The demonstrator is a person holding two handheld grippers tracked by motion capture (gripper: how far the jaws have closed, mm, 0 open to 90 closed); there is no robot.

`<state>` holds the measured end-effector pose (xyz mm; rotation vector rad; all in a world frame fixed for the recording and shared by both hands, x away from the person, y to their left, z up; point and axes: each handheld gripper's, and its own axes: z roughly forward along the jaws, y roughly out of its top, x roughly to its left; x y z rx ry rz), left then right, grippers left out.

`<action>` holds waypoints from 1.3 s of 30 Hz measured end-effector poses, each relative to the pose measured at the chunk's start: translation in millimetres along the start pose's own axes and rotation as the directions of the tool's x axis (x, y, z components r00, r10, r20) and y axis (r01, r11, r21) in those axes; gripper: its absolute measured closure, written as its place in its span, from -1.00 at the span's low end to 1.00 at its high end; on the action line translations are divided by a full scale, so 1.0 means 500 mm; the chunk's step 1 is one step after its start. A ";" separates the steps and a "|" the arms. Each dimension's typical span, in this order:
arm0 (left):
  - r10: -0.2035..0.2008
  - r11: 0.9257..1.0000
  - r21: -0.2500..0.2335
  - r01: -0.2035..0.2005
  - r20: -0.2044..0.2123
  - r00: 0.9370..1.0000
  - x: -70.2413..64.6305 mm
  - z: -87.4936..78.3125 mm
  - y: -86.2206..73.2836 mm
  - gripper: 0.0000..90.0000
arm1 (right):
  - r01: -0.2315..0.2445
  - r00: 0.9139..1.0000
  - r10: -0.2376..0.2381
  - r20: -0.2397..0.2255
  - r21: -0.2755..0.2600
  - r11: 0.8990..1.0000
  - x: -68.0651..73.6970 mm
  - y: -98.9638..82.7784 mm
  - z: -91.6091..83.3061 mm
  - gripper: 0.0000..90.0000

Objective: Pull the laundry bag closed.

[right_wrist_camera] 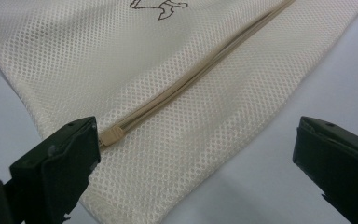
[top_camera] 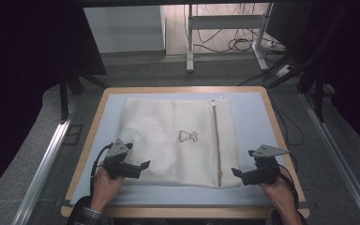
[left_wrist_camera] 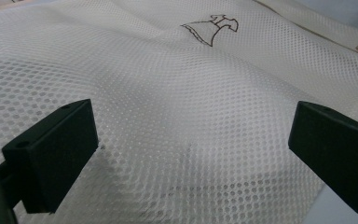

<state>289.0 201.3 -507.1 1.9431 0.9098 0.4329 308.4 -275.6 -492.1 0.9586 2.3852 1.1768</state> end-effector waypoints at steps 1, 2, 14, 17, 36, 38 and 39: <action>0.000 1.000 0.000 0.000 0.003 1.000 -0.002 0.001 0.001 -0.97 | -0.004 1.000 0.004 -0.003 -0.002 1.000 -0.001 0.000 -0.001 -0.99; 0.002 1.000 0.004 -0.002 0.005 1.000 -0.003 0.001 0.002 -0.97 | -0.009 1.000 0.009 -0.004 -0.006 1.000 -0.001 0.000 -0.001 -0.99; 0.058 0.998 0.002 -0.058 0.041 0.997 -0.033 0.015 0.016 -0.97 | 0.003 1.000 -0.003 -0.002 -0.016 1.000 0.005 0.004 0.000 -0.99; 0.069 0.998 0.005 -0.070 0.055 0.996 -0.038 0.020 0.017 -0.97 | 0.009 1.000 -0.009 -0.001 -0.006 1.000 0.006 0.004 0.002 -0.99; 0.096 0.995 0.018 -0.099 0.102 0.990 -0.067 0.050 0.027 -0.97 | 0.001 1.000 -0.001 -0.014 0.008 1.000 0.009 0.005 0.008 -0.99; 0.101 0.994 0.018 -0.104 0.110 0.989 -0.071 0.054 0.028 -0.97 | -0.003 1.000 0.004 -0.023 0.010 1.000 0.009 0.005 0.009 -0.99; 0.102 0.994 0.022 -0.105 0.111 0.989 -0.072 0.056 0.029 -0.98 | -0.001 1.000 0.002 -0.025 0.008 1.000 0.010 0.005 0.009 -0.99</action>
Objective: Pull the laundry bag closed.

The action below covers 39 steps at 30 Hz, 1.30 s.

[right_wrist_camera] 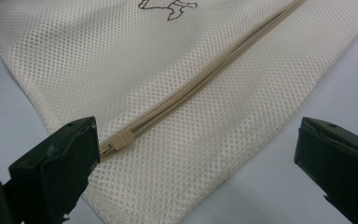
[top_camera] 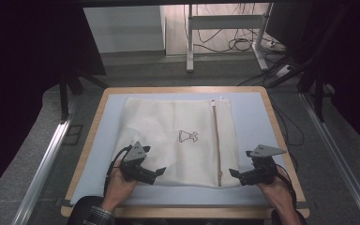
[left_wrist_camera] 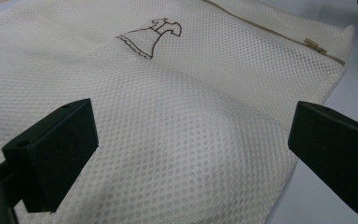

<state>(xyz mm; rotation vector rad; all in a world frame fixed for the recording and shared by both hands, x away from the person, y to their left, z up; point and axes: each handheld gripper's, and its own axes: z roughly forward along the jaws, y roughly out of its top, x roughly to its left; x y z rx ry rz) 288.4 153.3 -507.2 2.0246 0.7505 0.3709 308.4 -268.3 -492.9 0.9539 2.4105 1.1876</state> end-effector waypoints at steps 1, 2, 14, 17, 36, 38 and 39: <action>0.004 1.000 0.007 -0.004 0.000 1.000 -0.001 0.002 0.001 -0.99 | 0.003 1.000 -0.003 -0.001 -0.003 1.000 0.001 0.001 0.000 -0.99; 0.001 1.000 0.010 -0.001 -0.001 1.000 -0.002 0.005 0.001 -0.99 | 0.007 1.000 -0.007 -0.001 -0.006 1.000 0.001 0.001 -0.001 -0.99; 0.020 0.999 0.039 -0.021 0.010 1.000 -0.027 0.033 0.022 -0.98 | 0.019 1.000 -0.019 0.014 0.014 1.000 0.006 0.002 0.008 -0.99; 0.021 0.999 0.035 -0.022 0.035 0.999 -0.034 0.041 0.028 -0.98 | 0.024 1.000 -0.024 0.017 0.016 1.000 0.007 0.003 0.011 -0.99; 0.077 0.997 0.014 -0.079 0.118 0.990 -0.085 0.097 0.056 -0.67 | 0.044 0.999 -0.044 0.007 0.028 0.999 0.023 0.010 0.020 -0.98; 0.071 0.997 0.014 -0.074 0.136 0.988 -0.087 0.101 0.058 -0.65 | 0.055 0.999 -0.054 -0.003 0.043 0.998 0.025 0.009 0.021 -0.97; 0.069 0.997 0.013 -0.072 0.153 0.986 -0.090 0.104 0.060 -0.64 | 0.057 0.998 -0.057 -0.002 0.046 0.997 0.026 0.009 0.021 -0.97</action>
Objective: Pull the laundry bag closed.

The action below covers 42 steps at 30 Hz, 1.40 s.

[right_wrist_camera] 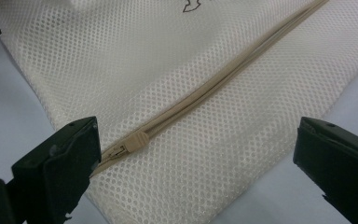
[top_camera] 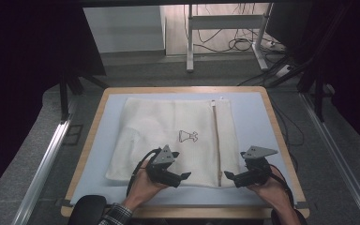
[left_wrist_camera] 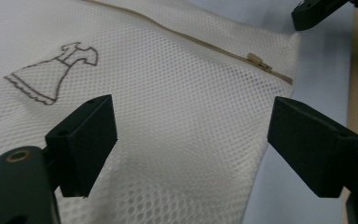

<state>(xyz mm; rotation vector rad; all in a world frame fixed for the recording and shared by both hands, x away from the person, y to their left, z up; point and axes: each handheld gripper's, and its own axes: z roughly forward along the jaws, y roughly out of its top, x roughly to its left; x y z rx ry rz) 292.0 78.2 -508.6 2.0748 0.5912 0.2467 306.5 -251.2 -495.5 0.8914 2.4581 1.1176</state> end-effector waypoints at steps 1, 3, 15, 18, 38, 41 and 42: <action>0.001 1.000 0.000 -0.001 0.010 1.000 -0.002 0.002 0.001 -0.63 | 0.002 1.000 -0.002 -0.002 0.001 1.000 0.002 0.001 0.000 -0.96; 0.011 1.000 0.003 -0.011 0.028 1.000 -0.008 0.008 0.005 -0.62 | 0.003 1.000 -0.003 -0.001 -0.003 1.000 0.005 0.003 -0.001 -0.95; 0.026 1.000 0.015 -0.028 0.082 0.996 -0.022 0.043 0.017 -0.46 | -0.013 1.000 0.013 0.023 0.012 1.000 0.006 0.007 -0.003 -0.85; 0.027 1.000 0.013 -0.028 0.094 0.995 -0.026 0.049 0.020 -0.41 | -0.013 1.000 0.012 0.025 0.014 1.000 0.006 0.007 -0.003 -0.78; 0.099 0.992 0.064 -0.109 0.150 0.984 -0.076 0.120 0.029 0.60 | 0.053 0.995 -0.042 -0.087 0.124 0.991 0.024 0.020 0.019 0.07; 0.107 0.990 0.076 -0.121 0.163 0.981 -0.080 0.126 0.028 0.72 | 0.081 0.993 -0.068 -0.101 0.128 0.989 0.031 0.026 0.029 0.22; 0.120 0.987 0.086 -0.135 0.166 0.979 -0.080 0.127 0.027 0.75 | 0.087 0.992 -0.074 -0.105 0.131 0.988 0.032 0.027 0.031 0.26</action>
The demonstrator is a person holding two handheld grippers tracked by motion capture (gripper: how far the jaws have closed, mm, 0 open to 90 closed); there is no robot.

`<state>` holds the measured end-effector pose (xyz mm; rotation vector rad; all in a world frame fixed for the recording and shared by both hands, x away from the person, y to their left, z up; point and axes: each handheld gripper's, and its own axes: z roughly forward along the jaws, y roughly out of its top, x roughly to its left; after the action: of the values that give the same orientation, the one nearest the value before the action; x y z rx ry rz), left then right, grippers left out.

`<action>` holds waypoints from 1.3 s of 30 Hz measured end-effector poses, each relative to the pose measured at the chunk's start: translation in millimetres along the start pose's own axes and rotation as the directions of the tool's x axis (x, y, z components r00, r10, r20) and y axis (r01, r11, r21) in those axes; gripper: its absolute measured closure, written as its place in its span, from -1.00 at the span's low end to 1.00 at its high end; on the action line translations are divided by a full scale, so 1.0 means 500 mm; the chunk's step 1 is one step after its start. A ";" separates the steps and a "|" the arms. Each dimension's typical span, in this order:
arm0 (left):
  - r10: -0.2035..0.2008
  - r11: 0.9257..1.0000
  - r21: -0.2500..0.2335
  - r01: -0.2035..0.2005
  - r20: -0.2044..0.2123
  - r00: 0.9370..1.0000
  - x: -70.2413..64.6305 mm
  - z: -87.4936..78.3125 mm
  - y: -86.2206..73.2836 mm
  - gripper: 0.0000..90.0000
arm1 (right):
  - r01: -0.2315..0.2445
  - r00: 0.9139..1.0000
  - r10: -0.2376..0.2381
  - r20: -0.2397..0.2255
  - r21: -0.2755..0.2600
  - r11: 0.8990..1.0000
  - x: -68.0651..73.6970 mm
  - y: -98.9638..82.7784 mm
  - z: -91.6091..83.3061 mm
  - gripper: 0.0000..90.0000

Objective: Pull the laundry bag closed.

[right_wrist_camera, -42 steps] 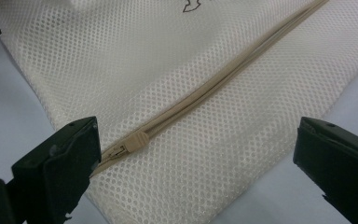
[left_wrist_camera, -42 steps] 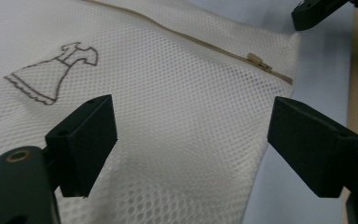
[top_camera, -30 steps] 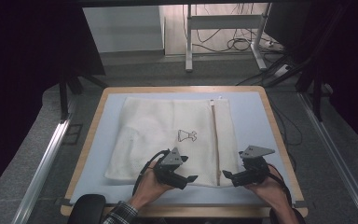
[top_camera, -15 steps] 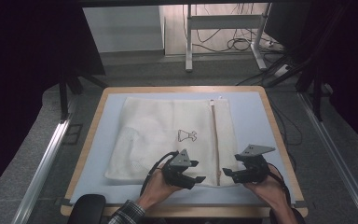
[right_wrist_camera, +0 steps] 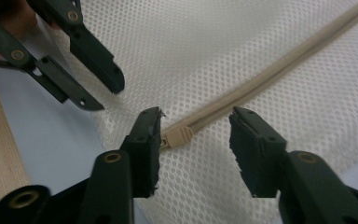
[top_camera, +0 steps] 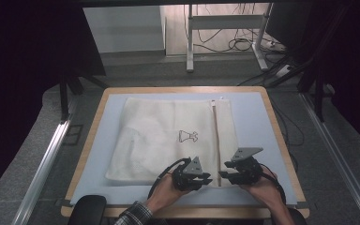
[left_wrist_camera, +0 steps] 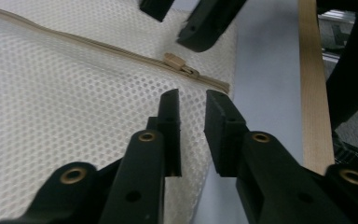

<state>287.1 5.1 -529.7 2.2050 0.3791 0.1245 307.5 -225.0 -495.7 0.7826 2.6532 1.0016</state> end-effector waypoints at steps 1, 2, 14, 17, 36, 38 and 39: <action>0.000 1.000 0.008 0.000 0.001 1.000 0.000 0.002 -0.001 0.78 | 0.004 1.000 -0.004 -0.003 0.004 1.000 0.000 0.002 0.003 0.30; -0.001 1.000 0.013 0.001 0.006 1.000 0.001 0.004 -0.002 0.82 | 0.010 1.000 -0.010 -0.010 0.004 1.000 -0.001 0.003 0.006 0.35; -0.008 0.998 0.055 0.008 0.005 1.000 0.000 0.016 -0.009 1.00 | 0.019 0.995 -0.015 -0.100 0.037 0.999 -0.013 0.008 0.035 0.50; -0.018 0.998 0.055 0.017 0.014 1.000 0.003 0.016 -0.009 1.00 | 0.018 0.993 -0.011 -0.115 0.058 0.998 -0.014 0.008 0.039 0.57; -0.027 0.998 0.053 0.026 0.019 0.999 0.005 0.016 -0.010 1.00 | 0.103 0.984 -0.085 -0.154 0.113 0.988 0.005 0.006 0.027 0.86; -0.033 0.998 0.052 0.032 0.024 0.999 0.007 0.016 -0.010 1.00 | 0.111 0.985 -0.095 -0.144 0.106 0.988 0.007 0.009 0.024 0.89; -0.036 0.998 0.048 0.034 0.026 0.999 0.008 0.017 -0.010 1.00 | 0.111 0.985 -0.096 -0.143 0.103 0.988 0.007 0.009 0.023 0.89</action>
<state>291.5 2.7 -539.0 2.2437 0.4097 0.0676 310.5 -213.7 -501.3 0.6083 2.8558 0.9203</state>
